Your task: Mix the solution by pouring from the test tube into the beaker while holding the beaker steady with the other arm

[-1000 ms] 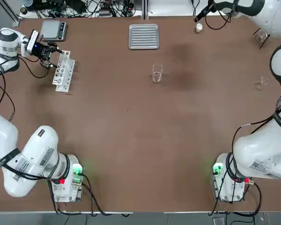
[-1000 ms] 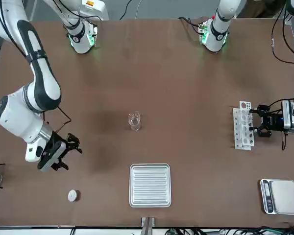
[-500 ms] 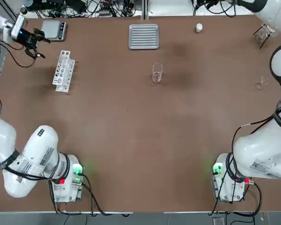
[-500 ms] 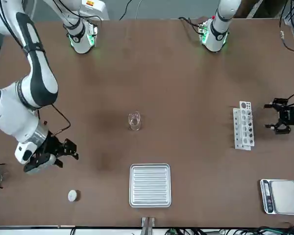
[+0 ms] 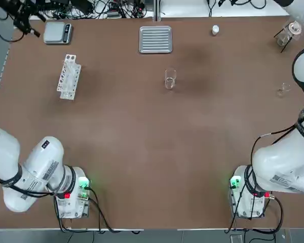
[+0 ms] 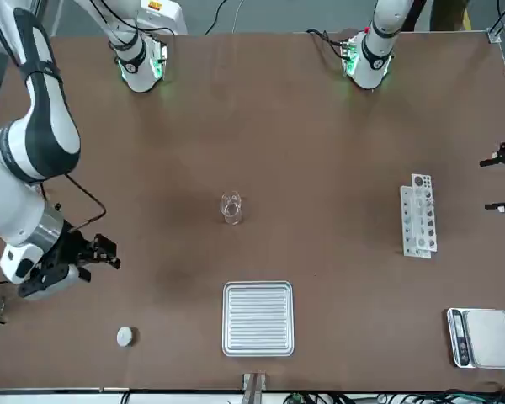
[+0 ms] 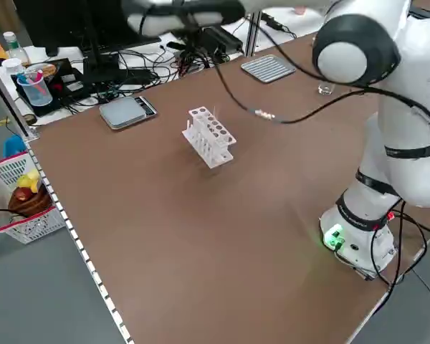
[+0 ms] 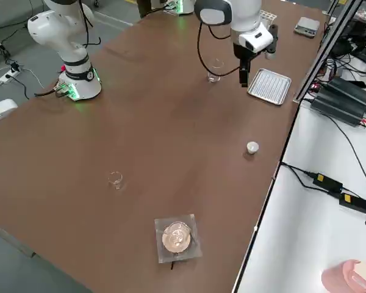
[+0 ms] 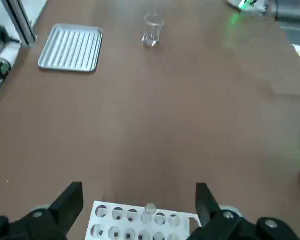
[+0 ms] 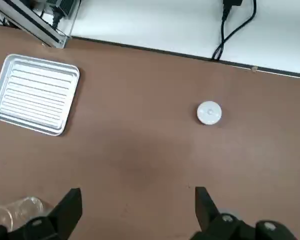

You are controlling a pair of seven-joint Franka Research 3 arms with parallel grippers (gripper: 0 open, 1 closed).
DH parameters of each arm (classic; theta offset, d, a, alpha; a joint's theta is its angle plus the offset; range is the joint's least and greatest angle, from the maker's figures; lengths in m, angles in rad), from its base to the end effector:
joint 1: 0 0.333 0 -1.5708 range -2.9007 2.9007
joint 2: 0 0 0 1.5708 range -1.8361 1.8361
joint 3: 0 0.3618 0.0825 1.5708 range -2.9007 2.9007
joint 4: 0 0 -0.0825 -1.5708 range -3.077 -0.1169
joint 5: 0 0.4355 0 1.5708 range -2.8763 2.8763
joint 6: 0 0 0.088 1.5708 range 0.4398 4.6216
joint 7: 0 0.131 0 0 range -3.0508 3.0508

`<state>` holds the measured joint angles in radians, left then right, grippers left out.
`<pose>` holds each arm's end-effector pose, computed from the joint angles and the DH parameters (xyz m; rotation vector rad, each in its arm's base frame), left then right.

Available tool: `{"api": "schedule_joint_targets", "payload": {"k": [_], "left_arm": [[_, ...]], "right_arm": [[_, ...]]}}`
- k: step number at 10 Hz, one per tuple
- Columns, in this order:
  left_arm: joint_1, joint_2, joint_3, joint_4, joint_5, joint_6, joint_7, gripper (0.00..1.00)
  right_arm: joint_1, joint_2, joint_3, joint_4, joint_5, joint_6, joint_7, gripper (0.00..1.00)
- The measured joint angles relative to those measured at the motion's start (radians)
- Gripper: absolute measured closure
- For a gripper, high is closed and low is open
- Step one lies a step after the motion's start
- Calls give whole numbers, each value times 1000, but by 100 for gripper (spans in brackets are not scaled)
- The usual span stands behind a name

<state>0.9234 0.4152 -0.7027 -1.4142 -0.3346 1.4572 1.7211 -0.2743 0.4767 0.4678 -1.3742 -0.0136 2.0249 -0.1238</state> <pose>0.6615 0.1822 0.5212 1.8721 -1.7197 0.4580 0.7801 0.0806 0.4932 -2.9039 -0.3694 -0.3185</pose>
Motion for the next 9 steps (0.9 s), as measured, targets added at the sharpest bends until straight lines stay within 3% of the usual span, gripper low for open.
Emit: {"api": "schedule_joint_targets", "payload": {"k": [3,7,9], "left_arm": [[-93,-82,-47,-1,131,90,-395,0],[-96,-163,-231,0,336,136,-897,0],[-96,-193,-296,2,410,138,-1098,0]], "right_arm": [[-3,-1,-5,85,-80,-160,4,0],[-8,-54,-73,128,-128,-288,8,0],[-14,-79,-76,129,-127,-356,11,0]]}}
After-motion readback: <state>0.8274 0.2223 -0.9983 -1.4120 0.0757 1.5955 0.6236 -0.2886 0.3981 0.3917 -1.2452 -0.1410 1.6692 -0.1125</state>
